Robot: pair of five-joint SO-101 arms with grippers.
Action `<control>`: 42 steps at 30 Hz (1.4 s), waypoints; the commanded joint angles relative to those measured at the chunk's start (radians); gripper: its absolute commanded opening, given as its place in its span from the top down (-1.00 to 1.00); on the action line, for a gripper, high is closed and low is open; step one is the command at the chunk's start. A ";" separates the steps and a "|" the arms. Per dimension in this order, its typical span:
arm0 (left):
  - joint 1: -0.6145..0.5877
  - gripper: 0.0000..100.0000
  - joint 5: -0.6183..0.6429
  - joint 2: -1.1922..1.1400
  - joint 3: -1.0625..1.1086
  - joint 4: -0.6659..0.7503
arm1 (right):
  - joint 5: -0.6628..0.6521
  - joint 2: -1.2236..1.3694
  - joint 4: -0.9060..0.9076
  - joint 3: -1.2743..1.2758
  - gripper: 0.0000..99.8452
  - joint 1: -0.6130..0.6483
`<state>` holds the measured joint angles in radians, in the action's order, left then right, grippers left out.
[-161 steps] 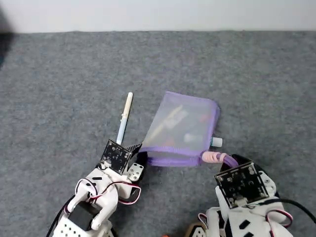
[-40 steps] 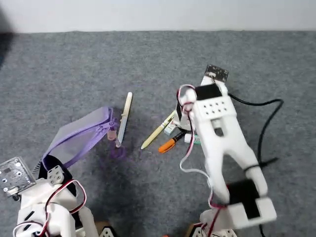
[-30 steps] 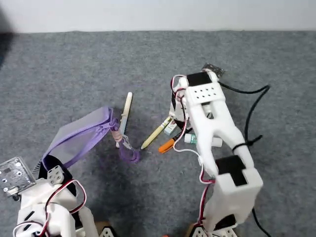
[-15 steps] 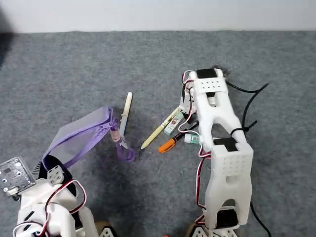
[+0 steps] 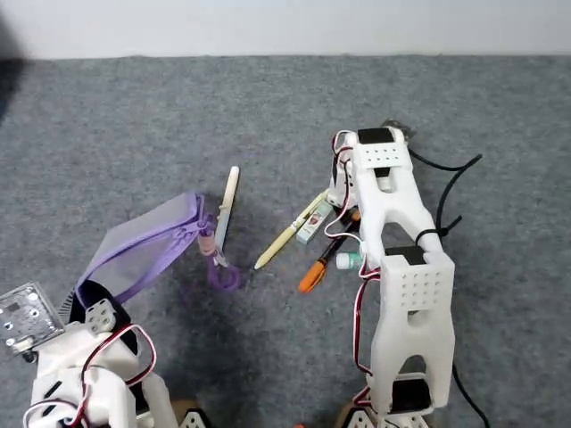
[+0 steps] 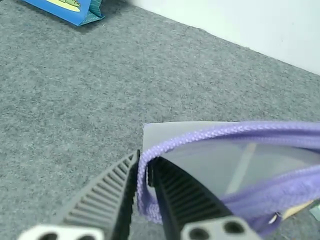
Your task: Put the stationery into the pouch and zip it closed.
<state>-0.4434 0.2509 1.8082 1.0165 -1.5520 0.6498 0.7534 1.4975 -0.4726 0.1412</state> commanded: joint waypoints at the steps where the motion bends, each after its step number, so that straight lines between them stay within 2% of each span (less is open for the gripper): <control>1: -0.008 0.97 0.009 -0.005 -0.008 0.025 | -0.063 -0.148 0.068 -0.037 0.98 0.045; 11: -0.006 0.97 0.009 -0.040 -0.058 0.026 | -0.183 -0.564 0.226 -0.037 0.98 0.183; 22: -0.005 0.97 0.017 -0.512 -0.417 0.023 | -0.310 -0.963 0.216 -0.037 0.98 0.372; 26: 0.005 0.97 0.017 -0.626 -0.493 0.025 | -0.371 -1.081 0.097 -0.037 0.98 0.476; 33: 0.057 0.97 0.049 -0.763 -0.567 0.021 | -0.454 -1.136 -0.263 -0.034 0.98 0.645; 42: 0.057 0.97 0.066 -0.838 -0.578 0.018 | -0.526 -1.020 -0.625 -0.031 0.98 0.714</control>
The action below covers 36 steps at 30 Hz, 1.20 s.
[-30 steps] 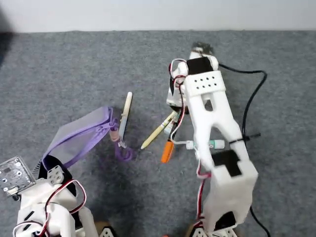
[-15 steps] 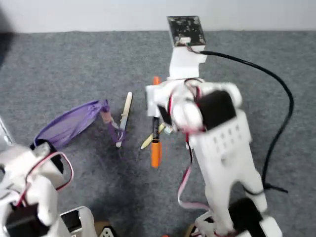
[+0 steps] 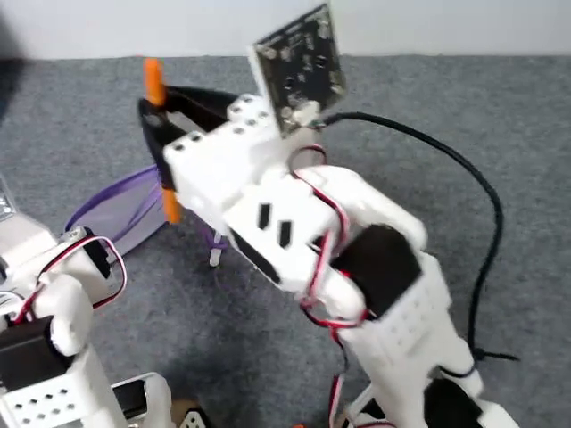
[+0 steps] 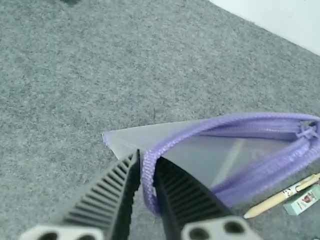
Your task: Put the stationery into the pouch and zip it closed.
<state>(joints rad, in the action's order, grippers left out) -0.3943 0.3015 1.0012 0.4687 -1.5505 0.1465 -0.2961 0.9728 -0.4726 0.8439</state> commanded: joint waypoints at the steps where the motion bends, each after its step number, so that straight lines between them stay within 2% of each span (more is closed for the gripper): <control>1: 0.008 0.97 0.015 -0.031 -0.030 0.017 | -0.023 0.047 -0.127 -0.031 0.98 0.013; 8: 0.008 0.97 0.015 -0.032 -0.030 0.017 | -0.025 0.177 -0.229 -0.031 0.98 0.051; 17: 0.008 0.97 0.015 -0.032 -0.030 0.018 | -0.026 0.302 -0.222 -0.031 0.98 0.056; 21: 0.005 0.97 0.015 -0.034 -0.030 0.023 | -0.025 0.291 -0.077 -0.031 0.95 0.067; 25: 0.003 0.97 0.015 -0.037 -0.028 0.023 | -0.018 0.226 0.099 -0.031 0.71 0.071; 28: 0.006 0.97 0.015 -0.037 -0.028 0.025 | -0.018 0.185 0.145 -0.031 0.58 0.071; 33: 0.003 0.97 0.015 -0.037 -0.027 0.025 | -0.020 0.119 0.153 -0.031 0.63 0.058; 36: 0.002 0.97 0.015 -0.032 -0.025 0.020 | -0.006 0.101 0.157 -0.031 0.69 -0.024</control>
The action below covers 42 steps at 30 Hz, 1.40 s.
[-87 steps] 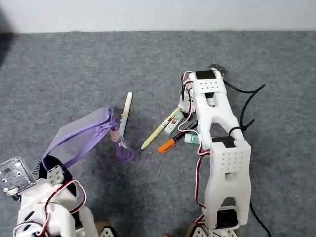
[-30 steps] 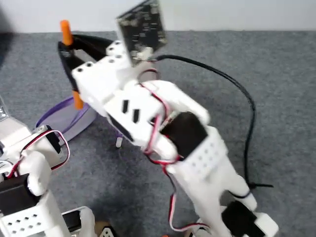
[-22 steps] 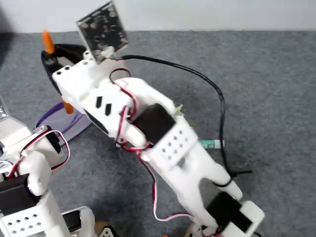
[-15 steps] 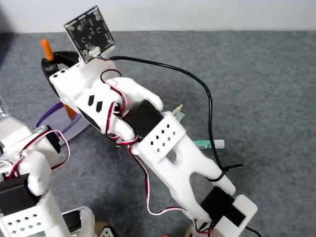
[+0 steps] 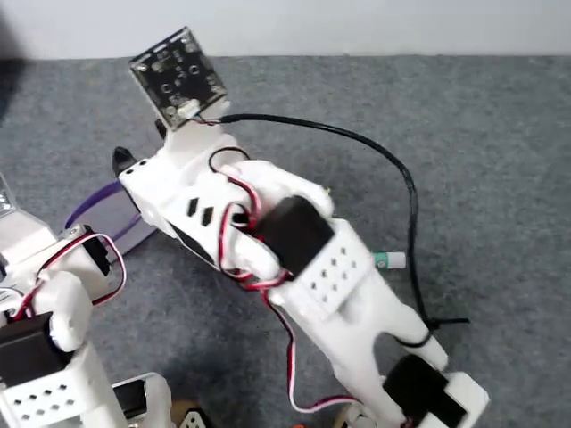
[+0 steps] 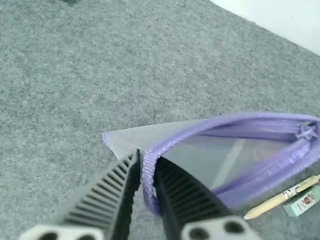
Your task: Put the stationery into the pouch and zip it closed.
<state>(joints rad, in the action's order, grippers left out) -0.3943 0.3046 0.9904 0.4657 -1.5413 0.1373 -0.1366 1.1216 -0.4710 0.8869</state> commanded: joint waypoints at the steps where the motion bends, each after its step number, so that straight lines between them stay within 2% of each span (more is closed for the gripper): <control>1: 0.002 0.97 0.012 -0.020 -0.022 0.009 | 0.029 -0.059 0.024 -0.032 0.72 -0.102; 6: 0.000 0.97 0.012 -0.018 -0.025 0.008 | 0.192 0.038 0.174 -0.032 0.85 -0.286; 10: 0.000 0.97 0.012 -0.018 -0.025 0.008 | 0.298 0.193 0.303 -0.032 0.79 -0.395; 15: 0.000 0.97 0.012 -0.018 -0.022 0.008 | 0.381 0.404 0.410 -0.037 0.68 -0.460; 23: 0.000 0.97 0.012 -0.018 -0.021 0.008 | 0.430 0.599 0.417 -0.040 0.68 -0.504; 37: 0.003 0.97 0.012 -0.018 -0.019 0.008 | 0.450 0.736 0.332 -0.040 0.68 -0.512; 39: 0.003 0.97 0.012 -0.018 -0.019 0.008 | 0.450 0.748 0.321 -0.040 0.64 -0.512; 42: 0.002 0.97 0.012 -0.018 -0.019 0.006 | 0.450 0.760 0.321 -0.040 0.47 -0.512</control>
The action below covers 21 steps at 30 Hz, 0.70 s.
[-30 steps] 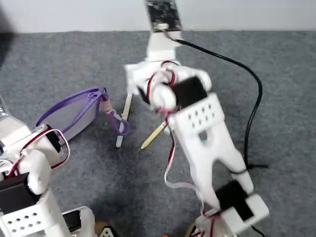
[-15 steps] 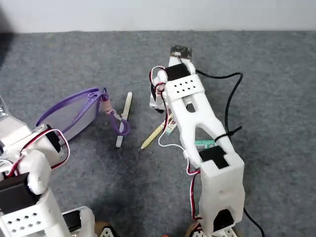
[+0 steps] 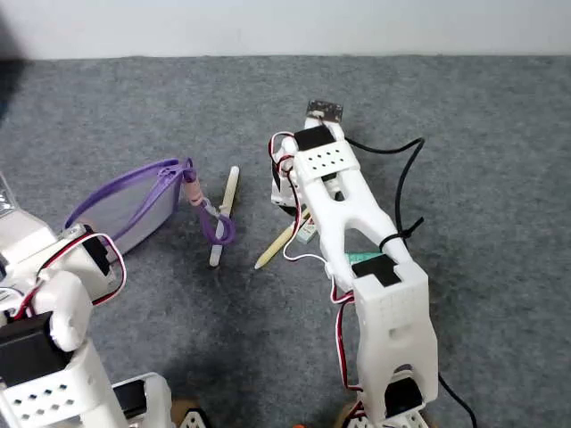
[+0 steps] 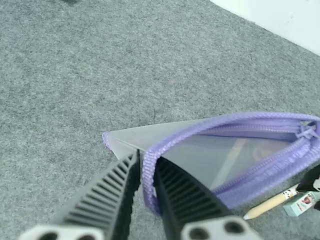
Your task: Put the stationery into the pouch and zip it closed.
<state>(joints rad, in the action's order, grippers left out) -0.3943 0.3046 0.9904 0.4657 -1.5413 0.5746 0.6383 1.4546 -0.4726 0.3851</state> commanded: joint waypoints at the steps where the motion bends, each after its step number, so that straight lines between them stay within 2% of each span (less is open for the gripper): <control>1: 0.002 0.97 0.012 -0.018 -0.018 0.006 | 0.012 -0.015 -0.012 -0.038 0.43 -0.010; 16: 0.002 0.97 0.012 -0.018 0.033 0.008 | 0.006 0.113 -0.156 -0.038 0.43 -0.030; 18: 0.002 0.97 0.012 -0.018 0.033 0.008 | 0.006 0.130 -0.165 -0.038 0.53 -0.039; 21: 0.002 0.97 0.012 -0.018 0.033 0.008 | 0.006 0.133 -0.157 -0.038 0.84 -0.054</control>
<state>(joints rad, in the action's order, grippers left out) -0.3943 0.3046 0.9920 0.4826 -1.5413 0.5777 0.7733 1.3088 -0.4726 0.3483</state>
